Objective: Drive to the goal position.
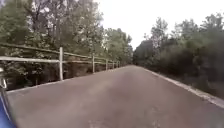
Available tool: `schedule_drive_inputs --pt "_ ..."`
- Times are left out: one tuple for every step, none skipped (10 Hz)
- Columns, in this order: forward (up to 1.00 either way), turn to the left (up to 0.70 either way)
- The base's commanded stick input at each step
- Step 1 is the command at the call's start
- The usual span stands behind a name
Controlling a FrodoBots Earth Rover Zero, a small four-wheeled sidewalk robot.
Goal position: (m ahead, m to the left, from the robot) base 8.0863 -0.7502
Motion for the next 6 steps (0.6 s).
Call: schedule_drive_inputs --pt "0.70 -0.03" --pt "0.70 -0.29" --pt "0.70 -0.14" --pt "0.70 0.00" --pt "0.70 0.00" --pt "0.70 0.00"
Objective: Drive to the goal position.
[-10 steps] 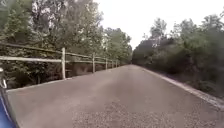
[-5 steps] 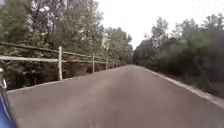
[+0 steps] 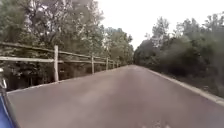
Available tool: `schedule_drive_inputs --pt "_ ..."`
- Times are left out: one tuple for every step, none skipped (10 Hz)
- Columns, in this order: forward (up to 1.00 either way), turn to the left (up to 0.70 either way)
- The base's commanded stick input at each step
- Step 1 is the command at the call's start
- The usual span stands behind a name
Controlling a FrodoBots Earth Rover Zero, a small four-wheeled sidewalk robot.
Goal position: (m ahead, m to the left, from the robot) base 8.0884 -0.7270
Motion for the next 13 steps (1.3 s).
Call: schedule_drive_inputs --pt "0.70 0.00" --pt "0.70 0.00" --pt "0.70 0.00" --pt "0.70 0.00" --pt "0.70 0.00" --pt "0.70 0.00" --pt "0.70 0.00" --pt "0.70 0.00" --pt "0.70 0.00" --pt "0.70 0.00" --pt "0.70 0.00" --pt "0.70 0.00" --pt "0.70 0.00"
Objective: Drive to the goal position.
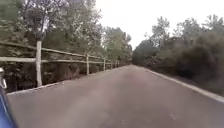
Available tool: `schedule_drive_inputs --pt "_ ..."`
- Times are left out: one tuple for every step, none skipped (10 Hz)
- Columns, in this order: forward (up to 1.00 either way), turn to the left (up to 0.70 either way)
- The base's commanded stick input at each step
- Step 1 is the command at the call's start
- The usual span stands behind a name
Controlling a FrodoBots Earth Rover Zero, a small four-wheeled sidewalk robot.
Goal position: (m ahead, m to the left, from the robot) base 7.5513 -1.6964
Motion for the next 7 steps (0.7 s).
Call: schedule_drive_inputs --pt "0.70 0.00" --pt "0.70 0.00" --pt "0.70 0.00" --pt "0.70 0.00" --pt "0.70 0.00" --pt "0.70 0.00" --pt "0.70 0.00"
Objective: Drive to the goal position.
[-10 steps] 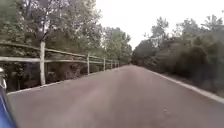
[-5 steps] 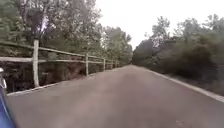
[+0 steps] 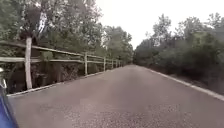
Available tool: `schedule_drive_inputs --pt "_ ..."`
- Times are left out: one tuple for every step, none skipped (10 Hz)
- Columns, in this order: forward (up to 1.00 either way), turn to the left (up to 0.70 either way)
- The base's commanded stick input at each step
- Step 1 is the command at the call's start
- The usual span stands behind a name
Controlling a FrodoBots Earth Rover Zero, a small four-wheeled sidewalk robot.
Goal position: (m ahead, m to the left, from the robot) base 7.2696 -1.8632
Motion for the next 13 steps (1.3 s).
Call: schedule_drive_inputs --pt "0.70 0.00" --pt "0.70 0.00" --pt "0.70 0.00" --pt "0.70 0.00" --pt "0.70 -0.01" --pt "0.70 -0.16" --pt "0.70 -0.14" --pt "0.70 0.00" --pt "0.70 0.00" --pt "0.70 0.00" --pt "0.70 0.00" --pt "0.70 0.00" --pt "0.70 0.00"
